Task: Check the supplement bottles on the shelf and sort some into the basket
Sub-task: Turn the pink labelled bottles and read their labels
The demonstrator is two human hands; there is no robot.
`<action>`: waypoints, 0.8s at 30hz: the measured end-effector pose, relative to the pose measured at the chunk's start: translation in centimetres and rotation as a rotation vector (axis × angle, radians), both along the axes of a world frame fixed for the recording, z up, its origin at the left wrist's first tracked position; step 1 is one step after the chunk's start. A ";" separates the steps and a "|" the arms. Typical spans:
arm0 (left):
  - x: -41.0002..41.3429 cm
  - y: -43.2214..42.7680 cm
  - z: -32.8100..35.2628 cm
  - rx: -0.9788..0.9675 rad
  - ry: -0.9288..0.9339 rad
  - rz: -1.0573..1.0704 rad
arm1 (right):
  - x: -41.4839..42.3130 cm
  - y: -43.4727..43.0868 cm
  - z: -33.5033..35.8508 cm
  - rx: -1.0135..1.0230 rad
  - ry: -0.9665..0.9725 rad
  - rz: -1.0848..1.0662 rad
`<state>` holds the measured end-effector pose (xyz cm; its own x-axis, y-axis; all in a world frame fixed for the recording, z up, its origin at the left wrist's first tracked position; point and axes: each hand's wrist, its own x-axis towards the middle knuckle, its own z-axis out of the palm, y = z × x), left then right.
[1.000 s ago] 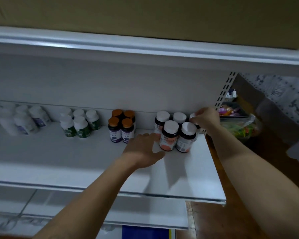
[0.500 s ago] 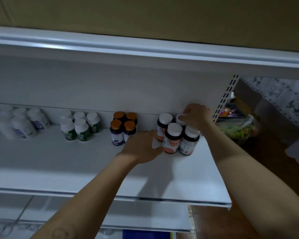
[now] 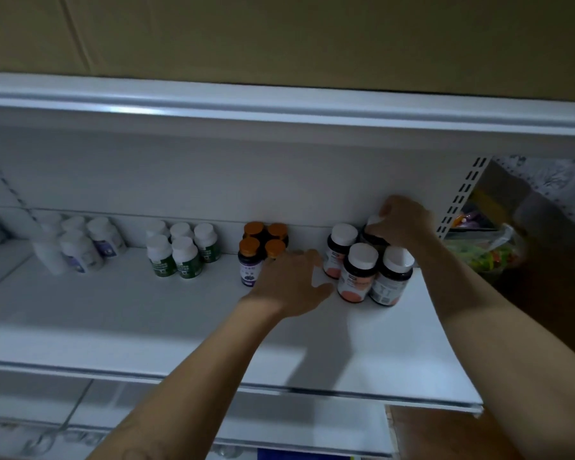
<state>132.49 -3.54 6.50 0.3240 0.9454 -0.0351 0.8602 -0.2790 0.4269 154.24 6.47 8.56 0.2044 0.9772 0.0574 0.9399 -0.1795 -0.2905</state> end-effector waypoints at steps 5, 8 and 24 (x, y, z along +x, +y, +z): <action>1.3 0.0 1.1 0.072 -0.006 -0.017 | 1.0 -2.9 3.6 0.295 0.255 0.003; 2.3 -0.6 2.4 0.089 0.002 -0.025 | 1.3 -5.0 5.2 0.370 0.375 0.020; 5.0 -10.1 1.7 0.076 -0.265 -0.035 | 4.2 -19.7 4.3 0.223 0.984 0.242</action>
<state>137.44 -13.62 8.24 0.3452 0.9300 0.1261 0.7106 -0.3468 0.6121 158.40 -13.27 12.81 0.0583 0.9861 0.1558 0.2726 0.1344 -0.9527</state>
